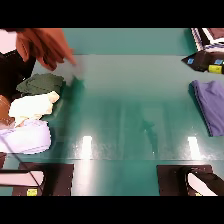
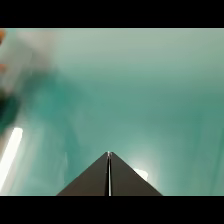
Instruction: Fold the shirts.
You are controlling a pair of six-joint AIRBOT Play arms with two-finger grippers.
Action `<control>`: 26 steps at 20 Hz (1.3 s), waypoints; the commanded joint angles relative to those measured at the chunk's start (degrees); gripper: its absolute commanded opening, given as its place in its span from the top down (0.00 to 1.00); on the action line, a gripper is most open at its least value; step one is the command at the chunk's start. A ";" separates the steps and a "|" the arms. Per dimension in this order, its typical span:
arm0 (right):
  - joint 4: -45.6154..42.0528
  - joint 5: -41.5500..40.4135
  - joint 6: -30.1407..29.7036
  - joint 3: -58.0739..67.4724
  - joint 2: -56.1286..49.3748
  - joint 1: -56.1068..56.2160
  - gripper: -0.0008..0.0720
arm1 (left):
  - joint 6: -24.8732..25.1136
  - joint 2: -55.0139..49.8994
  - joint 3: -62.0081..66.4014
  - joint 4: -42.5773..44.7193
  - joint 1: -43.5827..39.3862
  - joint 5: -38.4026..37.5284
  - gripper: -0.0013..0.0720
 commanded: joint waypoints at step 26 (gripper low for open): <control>-0.11 -2.47 -3.02 -0.11 8.35 0.07 0.97 | -2.40 8.44 -58.29 -5.86 -11.96 -5.64 0.25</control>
